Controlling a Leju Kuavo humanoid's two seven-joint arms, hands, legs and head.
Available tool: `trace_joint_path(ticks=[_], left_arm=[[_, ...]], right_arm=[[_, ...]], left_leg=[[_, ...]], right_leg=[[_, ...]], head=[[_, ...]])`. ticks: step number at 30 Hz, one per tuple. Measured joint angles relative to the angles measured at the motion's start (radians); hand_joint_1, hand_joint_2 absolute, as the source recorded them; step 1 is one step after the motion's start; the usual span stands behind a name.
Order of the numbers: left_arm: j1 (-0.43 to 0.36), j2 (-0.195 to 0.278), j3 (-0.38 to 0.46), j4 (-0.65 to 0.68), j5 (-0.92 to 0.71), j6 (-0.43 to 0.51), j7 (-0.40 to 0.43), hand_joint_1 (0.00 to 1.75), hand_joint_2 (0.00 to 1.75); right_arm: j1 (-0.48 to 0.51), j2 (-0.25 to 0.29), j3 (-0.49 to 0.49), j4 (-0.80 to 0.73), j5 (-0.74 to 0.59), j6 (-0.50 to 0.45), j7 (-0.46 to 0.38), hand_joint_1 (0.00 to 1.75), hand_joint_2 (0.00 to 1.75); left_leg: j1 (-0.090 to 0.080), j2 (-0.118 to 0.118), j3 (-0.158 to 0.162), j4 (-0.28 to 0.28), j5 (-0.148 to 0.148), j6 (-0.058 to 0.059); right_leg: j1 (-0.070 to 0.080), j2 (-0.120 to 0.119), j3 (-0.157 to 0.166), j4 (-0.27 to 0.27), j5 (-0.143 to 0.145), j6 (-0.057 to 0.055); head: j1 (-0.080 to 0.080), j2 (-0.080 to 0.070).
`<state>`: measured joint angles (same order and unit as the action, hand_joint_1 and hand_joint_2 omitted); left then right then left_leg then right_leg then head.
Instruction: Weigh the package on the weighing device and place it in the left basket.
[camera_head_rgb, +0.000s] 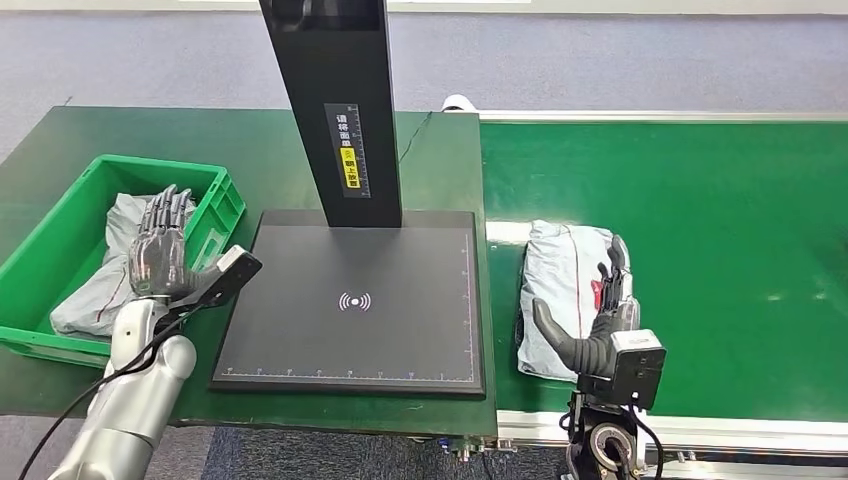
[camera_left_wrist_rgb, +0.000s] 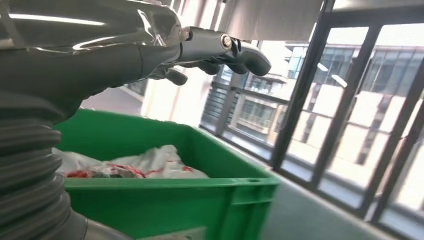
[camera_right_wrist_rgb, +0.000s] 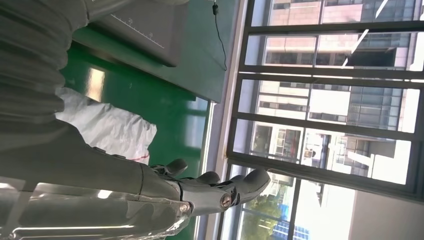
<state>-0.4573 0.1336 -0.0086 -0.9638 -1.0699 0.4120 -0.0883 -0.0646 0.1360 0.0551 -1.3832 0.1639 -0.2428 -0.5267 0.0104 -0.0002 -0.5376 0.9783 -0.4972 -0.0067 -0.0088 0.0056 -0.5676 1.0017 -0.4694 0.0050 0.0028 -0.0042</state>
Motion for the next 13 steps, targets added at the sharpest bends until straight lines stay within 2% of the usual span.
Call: trace_joint_path(ticks=[4, 7, 10, 13], left_arm=[[0.037, -0.024, -0.009, -0.080, 0.146, 0.117, -0.102, 0.00, 1.75], [0.071, -0.044, -0.006, -0.141, 0.295, 0.198, -0.254, 0.00, 1.75], [0.119, -0.078, -0.003, -0.220, 0.465, 0.207, -0.409, 0.00, 1.75], [0.153, -0.103, -0.007, -0.276, 0.535, 0.206, -0.442, 0.00, 1.75]], right_arm=[[0.002, 0.000, 0.000, 0.000, -0.004, -0.002, 0.000, 0.00, 1.75], [0.002, 0.000, 0.002, 0.000, -0.009, -0.006, 0.000, 0.00, 1.75], [0.002, 0.000, 0.010, 0.000, -0.013, -0.008, 0.000, 0.00, 1.75], [0.002, -0.001, 0.017, 0.000, -0.018, -0.007, 0.000, 0.00, 1.75]], left_leg=[[0.000, 0.000, 0.000, 0.000, 0.000, 0.000], [0.000, 0.000, 0.000, 0.000, 0.000, 0.000], [0.000, 0.000, -0.001, 0.000, 0.000, 0.000], [0.000, 0.000, -0.001, 0.000, 0.000, 0.000]], right_leg=[[0.000, 0.000, 0.000, 0.000, 0.000, 0.000], [0.000, 0.000, 0.000, 0.000, 0.000, 0.000], [0.000, 0.000, 0.000, 0.000, 0.000, 0.000], [0.000, 0.000, 0.000, 0.000, 0.000, 0.000]], head=[[0.000, 0.000], [0.000, 0.000], [0.000, 0.000], [0.001, 0.000]])
